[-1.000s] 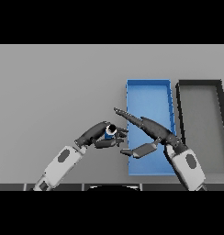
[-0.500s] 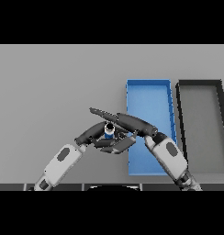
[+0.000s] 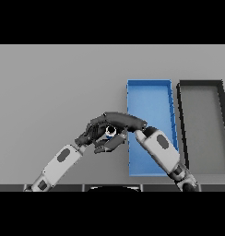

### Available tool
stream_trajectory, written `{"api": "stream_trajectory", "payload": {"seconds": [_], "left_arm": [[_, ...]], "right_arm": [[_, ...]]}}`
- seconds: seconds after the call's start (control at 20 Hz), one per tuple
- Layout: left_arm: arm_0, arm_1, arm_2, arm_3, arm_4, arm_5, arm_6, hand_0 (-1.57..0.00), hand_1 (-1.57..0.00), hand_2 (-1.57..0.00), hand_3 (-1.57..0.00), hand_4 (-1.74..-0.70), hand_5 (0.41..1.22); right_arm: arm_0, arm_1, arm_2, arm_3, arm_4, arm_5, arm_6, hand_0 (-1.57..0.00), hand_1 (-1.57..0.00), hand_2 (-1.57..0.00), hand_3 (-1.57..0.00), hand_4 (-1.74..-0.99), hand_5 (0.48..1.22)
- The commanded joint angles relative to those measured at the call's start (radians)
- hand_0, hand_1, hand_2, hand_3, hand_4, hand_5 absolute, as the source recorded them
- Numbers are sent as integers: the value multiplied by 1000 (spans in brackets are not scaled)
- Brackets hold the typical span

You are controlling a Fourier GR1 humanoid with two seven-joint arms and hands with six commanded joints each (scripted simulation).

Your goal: Pick up the blue pipe and place it into the blue bin.

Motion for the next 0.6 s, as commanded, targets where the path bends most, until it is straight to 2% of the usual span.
{"api": "stream_trajectory", "payload": {"seconds": [0.0,0.1,0.2,0.3,0.35,0.4,0.5,0.55], "left_arm": [[10,-6,11,-7,23,-2,-9,-1030,-1008,-990,-623,-1658,1192],[24,-36,23,-10,70,-4,-25,-1225,-1211,-1199,-525,-1688,1203],[40,-43,23,-22,94,-12,-25,-1349,-1340,-1333,-527,-1707,1209],[24,-42,27,-3,84,-9,-27,-1429,-1423,-1419,-588,-1719,1214],[24,-37,20,-7,80,-9,-19,-1458,-1453,-1449,-591,-1724,1215],[15,-29,18,-1,72,-13,-17,-1480,-1454,-1474,-550,-1727,1216],[10,-21,13,10,69,-6,-42,-1513,-1423,-1509,-510,-1732,1218],[1,-15,14,19,70,-13,-57,-1499,-1356,-1521,-505,-1734,1219]], "right_arm": [[5,11,2,10,-25,-4,10,-1012,-1023,-1023,-828,-1541,604],[19,23,6,9,-40,-18,31,-1213,-1220,-1220,-1096,-1492,706],[42,39,15,-7,-13,-30,-16,-1342,-1346,-1346,-1267,-1464,891],[51,38,20,-17,42,-33,-46,-1424,-1427,-1427,-1376,-1456,1010],[54,36,17,-17,62,-24,-62,-1454,-1456,-1456,-1415,-1459,1052],[67,35,18,-22,88,-15,-103,-1477,-1479,-1479,-1446,-1465,1086],[64,56,9,-13,88,-10,-83,-1511,-1512,-1512,-1491,-1471,1135],[72,65,8,-18,71,-2,-70,-1523,-1524,-1524,-1507,-1473,1152]]}}
